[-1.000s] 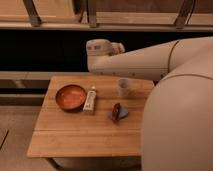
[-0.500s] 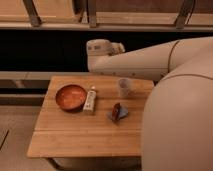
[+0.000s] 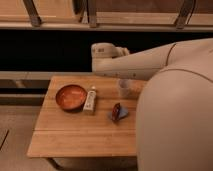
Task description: Place the eraser in the ceramic cup
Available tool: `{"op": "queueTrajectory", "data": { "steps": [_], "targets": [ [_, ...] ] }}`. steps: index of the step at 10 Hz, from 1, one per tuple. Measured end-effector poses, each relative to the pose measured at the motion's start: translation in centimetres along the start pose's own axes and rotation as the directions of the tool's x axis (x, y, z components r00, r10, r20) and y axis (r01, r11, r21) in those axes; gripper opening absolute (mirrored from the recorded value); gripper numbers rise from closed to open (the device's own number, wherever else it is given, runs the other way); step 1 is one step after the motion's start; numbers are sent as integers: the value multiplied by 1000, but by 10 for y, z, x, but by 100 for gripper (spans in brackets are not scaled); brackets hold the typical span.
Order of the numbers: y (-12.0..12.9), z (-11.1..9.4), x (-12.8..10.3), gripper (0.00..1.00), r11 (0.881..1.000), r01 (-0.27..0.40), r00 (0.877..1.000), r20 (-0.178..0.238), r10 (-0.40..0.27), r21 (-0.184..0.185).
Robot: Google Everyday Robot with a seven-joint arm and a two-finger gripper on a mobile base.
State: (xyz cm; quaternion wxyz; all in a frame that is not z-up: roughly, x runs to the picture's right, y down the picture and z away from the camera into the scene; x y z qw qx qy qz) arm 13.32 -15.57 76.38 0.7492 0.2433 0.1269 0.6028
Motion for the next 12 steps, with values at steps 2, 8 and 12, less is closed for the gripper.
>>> {"op": "queueTrajectory", "data": {
  "steps": [2, 8, 12],
  "targets": [
    [-30, 40, 41, 0, 996, 28, 992, -126, -16, 89],
    [-1, 69, 9, 0, 995, 28, 986, -169, -12, 93],
    [43, 68, 13, 0, 1000, 26, 982, -185, -26, -2]
  ]
}}
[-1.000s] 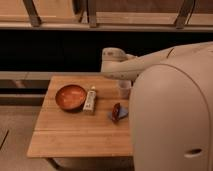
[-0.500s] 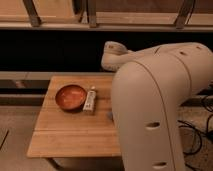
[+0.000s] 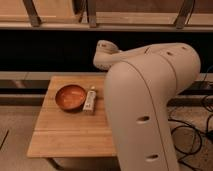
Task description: Place the eraser in the ceramic cup
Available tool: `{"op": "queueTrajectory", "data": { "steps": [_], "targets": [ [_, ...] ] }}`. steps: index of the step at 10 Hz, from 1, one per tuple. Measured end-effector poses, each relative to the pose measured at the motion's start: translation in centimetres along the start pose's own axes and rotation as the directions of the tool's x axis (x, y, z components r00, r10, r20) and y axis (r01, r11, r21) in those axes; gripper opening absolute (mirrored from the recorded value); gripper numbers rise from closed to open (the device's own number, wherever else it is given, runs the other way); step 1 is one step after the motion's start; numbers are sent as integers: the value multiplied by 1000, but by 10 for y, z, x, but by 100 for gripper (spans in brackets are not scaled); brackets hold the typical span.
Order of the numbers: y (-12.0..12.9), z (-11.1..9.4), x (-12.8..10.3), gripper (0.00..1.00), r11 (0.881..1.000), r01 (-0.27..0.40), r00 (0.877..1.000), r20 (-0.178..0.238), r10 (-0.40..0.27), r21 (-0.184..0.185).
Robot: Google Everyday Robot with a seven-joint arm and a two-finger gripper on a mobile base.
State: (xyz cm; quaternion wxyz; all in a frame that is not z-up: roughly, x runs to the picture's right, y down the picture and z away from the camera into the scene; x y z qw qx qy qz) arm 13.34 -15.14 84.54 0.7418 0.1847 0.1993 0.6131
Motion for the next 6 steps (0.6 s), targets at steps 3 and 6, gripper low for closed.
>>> {"op": "queueTrajectory", "data": {
  "steps": [3, 6],
  "targets": [
    [15, 2, -2, 0, 996, -43, 999, 14, 45, -84],
    [20, -6, -22, 0, 979, -88, 990, 92, 106, -183]
  ]
}}
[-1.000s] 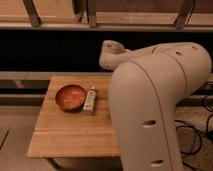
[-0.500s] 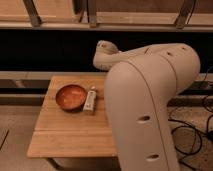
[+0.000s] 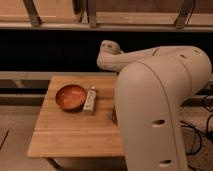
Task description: Place the eraser in the ceramic cup
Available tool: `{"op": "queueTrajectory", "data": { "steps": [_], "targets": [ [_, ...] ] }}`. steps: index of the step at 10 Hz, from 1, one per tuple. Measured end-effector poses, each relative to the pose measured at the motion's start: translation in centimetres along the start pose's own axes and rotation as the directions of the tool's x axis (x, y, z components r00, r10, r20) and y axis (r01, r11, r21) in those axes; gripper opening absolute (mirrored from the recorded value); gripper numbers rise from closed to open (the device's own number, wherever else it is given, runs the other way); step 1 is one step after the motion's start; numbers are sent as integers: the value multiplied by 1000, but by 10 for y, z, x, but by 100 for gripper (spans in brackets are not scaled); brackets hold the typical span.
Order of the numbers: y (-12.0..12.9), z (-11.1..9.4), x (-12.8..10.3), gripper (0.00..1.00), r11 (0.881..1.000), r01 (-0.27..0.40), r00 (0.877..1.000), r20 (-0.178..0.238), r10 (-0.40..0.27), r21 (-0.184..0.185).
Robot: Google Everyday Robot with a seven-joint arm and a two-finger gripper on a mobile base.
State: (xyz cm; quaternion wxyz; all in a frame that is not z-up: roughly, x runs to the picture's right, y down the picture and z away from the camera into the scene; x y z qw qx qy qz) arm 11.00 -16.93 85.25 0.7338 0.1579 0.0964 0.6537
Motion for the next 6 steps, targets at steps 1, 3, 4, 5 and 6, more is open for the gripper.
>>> {"op": "queueTrajectory", "data": {
  "steps": [1, 3, 4, 5, 6],
  "targets": [
    [1, -3, -6, 0, 1000, -6, 1000, 29, 7, -28],
    [-4, -7, -6, 0, 998, -10, 998, 67, 14, -67],
    [-8, -7, -3, 0, 997, -10, 997, 71, 15, -70],
    [-14, -7, 2, 0, 997, -10, 997, 75, 15, -72],
    [-18, -8, 5, 0, 997, -10, 997, 81, 16, -73]
  ]
}}
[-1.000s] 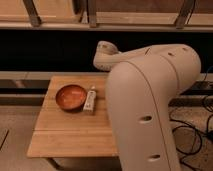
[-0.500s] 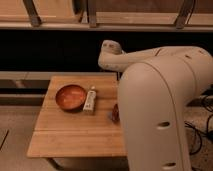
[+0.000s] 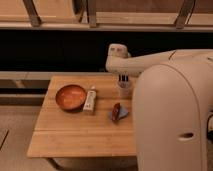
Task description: Place the eraser in the ceramic cup
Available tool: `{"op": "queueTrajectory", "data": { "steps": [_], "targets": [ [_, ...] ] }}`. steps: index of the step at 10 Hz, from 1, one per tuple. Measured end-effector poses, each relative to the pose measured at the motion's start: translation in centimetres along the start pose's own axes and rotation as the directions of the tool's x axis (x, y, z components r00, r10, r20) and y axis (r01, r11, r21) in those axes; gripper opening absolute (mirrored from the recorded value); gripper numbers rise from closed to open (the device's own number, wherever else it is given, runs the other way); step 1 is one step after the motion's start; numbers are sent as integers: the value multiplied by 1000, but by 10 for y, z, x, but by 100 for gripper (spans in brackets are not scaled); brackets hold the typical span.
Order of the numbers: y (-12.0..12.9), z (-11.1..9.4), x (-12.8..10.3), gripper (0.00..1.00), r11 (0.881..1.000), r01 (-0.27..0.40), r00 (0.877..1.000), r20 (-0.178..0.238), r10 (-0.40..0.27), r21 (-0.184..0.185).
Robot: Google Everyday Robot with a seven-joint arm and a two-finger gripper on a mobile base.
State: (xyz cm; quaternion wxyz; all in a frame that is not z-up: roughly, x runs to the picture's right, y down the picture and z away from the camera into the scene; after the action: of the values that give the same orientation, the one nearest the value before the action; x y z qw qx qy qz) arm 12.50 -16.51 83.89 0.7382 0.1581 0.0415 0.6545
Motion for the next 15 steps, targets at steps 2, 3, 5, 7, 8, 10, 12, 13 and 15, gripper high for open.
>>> {"op": "queueTrajectory", "data": {
  "steps": [2, 3, 5, 7, 8, 10, 12, 13, 15],
  "targets": [
    [-2, -3, -2, 0, 1000, -3, 1000, 29, 4, -21],
    [1, -5, -6, 0, 999, -3, 999, 48, 5, -40],
    [5, -8, -7, 0, 997, 3, 998, 70, 2, -72],
    [2, -9, -3, 0, 997, 9, 997, 75, -3, -79],
    [1, -9, -3, 0, 997, 8, 997, 74, -2, -78],
    [4, -9, -4, 0, 997, 10, 997, 76, -4, -82],
    [4, -9, -4, 0, 997, 10, 997, 75, -4, -80],
    [4, -9, -4, 0, 997, 10, 997, 75, -4, -81],
    [4, -9, -4, 0, 997, 10, 997, 75, -4, -81]
  ]
}}
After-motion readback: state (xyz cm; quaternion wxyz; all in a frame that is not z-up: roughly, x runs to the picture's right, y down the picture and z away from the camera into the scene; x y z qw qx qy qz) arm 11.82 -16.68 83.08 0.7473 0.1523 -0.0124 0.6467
